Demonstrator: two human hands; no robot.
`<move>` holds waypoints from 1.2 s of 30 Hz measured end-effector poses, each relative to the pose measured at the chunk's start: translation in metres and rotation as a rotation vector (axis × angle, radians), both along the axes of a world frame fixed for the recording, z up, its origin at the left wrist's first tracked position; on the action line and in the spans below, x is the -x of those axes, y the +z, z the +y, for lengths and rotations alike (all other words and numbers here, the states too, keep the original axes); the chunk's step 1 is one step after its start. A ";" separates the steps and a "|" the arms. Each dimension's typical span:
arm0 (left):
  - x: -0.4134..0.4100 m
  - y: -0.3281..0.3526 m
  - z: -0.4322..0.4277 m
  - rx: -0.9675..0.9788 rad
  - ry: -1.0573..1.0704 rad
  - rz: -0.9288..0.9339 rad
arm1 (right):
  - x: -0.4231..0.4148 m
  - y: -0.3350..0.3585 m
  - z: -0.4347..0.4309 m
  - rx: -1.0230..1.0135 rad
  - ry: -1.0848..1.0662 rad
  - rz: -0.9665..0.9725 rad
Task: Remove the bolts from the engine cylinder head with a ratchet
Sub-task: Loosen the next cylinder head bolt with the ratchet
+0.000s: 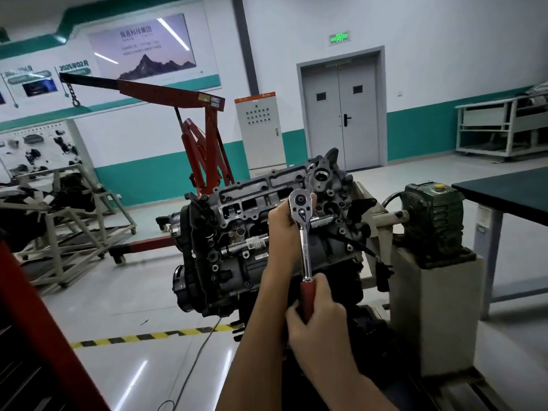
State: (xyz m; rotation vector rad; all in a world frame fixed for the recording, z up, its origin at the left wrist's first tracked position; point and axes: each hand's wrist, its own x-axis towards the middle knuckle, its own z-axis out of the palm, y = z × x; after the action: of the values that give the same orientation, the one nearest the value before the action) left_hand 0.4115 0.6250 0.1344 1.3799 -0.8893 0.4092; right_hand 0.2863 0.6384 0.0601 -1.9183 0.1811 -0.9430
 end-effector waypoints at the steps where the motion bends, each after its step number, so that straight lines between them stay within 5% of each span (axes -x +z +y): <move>1: -0.001 0.001 0.001 -0.006 -0.009 0.001 | 0.003 0.003 -0.007 0.013 0.010 0.040; 10: -0.003 0.004 0.000 -0.079 -0.012 -0.037 | 0.034 0.082 -0.164 0.820 -0.046 0.264; 15: -0.001 -0.002 -0.008 0.036 -0.004 -0.012 | 0.032 0.020 -0.080 0.269 0.014 0.051; 19: -0.002 -0.001 -0.010 0.049 0.029 -0.019 | 0.023 0.022 -0.039 -0.525 0.707 0.143; 21: -0.003 -0.001 -0.007 0.026 0.022 -0.023 | 0.024 0.031 -0.053 -0.750 0.931 0.271; 25: -0.004 0.001 -0.003 -0.029 0.000 -0.037 | 0.030 0.063 -0.124 -0.314 0.663 0.515; 29: -0.006 -0.002 -0.002 -0.014 -0.018 0.002 | 0.034 0.093 -0.156 -0.018 0.515 0.496; 36: -0.003 -0.004 -0.007 0.057 0.014 0.007 | 0.024 0.023 -0.029 -0.675 0.697 0.148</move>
State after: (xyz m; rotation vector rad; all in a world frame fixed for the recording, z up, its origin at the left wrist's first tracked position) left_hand 0.4144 0.6183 0.1305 1.3350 -0.8565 0.4366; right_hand 0.2622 0.6091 0.0831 -1.2653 -0.0828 -0.2162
